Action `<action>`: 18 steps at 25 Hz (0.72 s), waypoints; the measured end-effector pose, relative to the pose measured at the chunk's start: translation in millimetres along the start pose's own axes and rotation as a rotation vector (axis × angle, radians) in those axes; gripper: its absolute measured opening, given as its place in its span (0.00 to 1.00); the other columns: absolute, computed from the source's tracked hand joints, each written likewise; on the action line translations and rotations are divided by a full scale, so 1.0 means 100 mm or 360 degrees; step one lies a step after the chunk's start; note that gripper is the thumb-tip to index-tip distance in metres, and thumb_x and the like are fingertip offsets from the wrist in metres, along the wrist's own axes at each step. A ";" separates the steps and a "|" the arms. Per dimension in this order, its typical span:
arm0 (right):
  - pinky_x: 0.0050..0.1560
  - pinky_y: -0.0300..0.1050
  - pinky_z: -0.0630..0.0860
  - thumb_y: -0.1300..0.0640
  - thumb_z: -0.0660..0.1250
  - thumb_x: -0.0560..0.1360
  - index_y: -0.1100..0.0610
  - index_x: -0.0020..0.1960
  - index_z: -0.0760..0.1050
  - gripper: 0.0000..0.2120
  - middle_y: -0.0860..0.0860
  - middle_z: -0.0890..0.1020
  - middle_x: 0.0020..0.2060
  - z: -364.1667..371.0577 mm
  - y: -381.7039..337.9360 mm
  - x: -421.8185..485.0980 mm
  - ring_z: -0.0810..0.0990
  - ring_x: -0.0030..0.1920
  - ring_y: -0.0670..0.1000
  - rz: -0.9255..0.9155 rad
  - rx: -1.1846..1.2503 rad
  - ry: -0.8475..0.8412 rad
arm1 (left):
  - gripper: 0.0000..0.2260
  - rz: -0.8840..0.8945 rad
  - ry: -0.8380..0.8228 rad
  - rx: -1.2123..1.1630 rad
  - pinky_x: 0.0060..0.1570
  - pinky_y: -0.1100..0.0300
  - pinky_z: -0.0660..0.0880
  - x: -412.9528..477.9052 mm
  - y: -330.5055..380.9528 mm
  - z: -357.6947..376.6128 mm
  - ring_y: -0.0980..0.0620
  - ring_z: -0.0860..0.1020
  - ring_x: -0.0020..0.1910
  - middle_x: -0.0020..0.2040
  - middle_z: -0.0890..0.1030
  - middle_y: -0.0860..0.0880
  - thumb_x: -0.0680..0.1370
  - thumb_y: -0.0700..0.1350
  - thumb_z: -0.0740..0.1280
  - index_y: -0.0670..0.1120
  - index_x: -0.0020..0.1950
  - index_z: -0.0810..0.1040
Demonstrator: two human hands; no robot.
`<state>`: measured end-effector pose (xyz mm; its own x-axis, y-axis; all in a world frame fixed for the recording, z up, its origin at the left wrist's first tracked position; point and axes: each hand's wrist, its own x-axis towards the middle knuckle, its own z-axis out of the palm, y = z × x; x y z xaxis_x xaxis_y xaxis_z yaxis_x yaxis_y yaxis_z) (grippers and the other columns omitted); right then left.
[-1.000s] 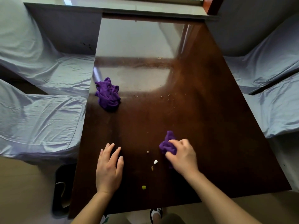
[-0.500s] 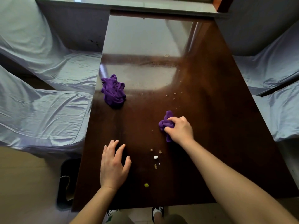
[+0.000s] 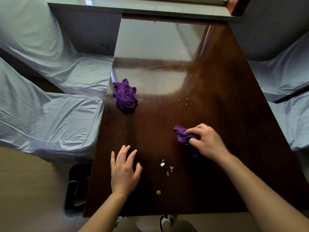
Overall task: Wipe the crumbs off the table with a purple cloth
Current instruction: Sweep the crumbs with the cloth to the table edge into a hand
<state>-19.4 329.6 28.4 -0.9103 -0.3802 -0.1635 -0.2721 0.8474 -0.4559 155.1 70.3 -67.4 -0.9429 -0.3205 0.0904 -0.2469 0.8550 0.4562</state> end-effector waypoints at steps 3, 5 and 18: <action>0.53 0.48 0.75 0.53 0.69 0.72 0.45 0.58 0.80 0.15 0.52 0.76 0.50 0.03 0.39 -0.21 0.78 0.52 0.56 0.0386 -0.0108 -0.0037 | 0.22 0.0022 -0.0028 0.0080 0.75 0.40 0.52 0.00 0.00 0.00 0.46 0.65 0.74 0.69 0.72 0.44 0.73 0.52 0.61 0.46 0.64 0.76; 0.53 0.49 0.74 0.52 0.71 0.71 0.49 0.60 0.79 0.18 0.54 0.76 0.51 0.26 0.35 -0.47 0.78 0.52 0.59 0.0565 -0.0174 0.0060 | 0.22 0.0024 -0.0076 0.0140 0.75 0.40 0.51 0.01 0.03 0.00 0.46 0.64 0.74 0.69 0.72 0.44 0.73 0.54 0.59 0.47 0.64 0.76; 0.52 0.45 0.72 0.53 0.71 0.69 0.47 0.58 0.81 0.18 0.52 0.78 0.48 0.56 -0.78 -0.59 0.78 0.50 0.56 0.0633 0.0078 0.0484 | 0.27 0.0609 -0.0386 0.0406 0.73 0.37 0.52 0.06 -0.50 -0.20 0.45 0.60 0.76 0.75 0.67 0.44 0.77 0.60 0.56 0.51 0.74 0.66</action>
<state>73.1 265.6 24.2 -0.9922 0.1001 -0.0737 0.1227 0.8837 -0.4517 166.4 17.6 -71.5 -0.9936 0.1122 -0.0130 0.1075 0.9744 0.1973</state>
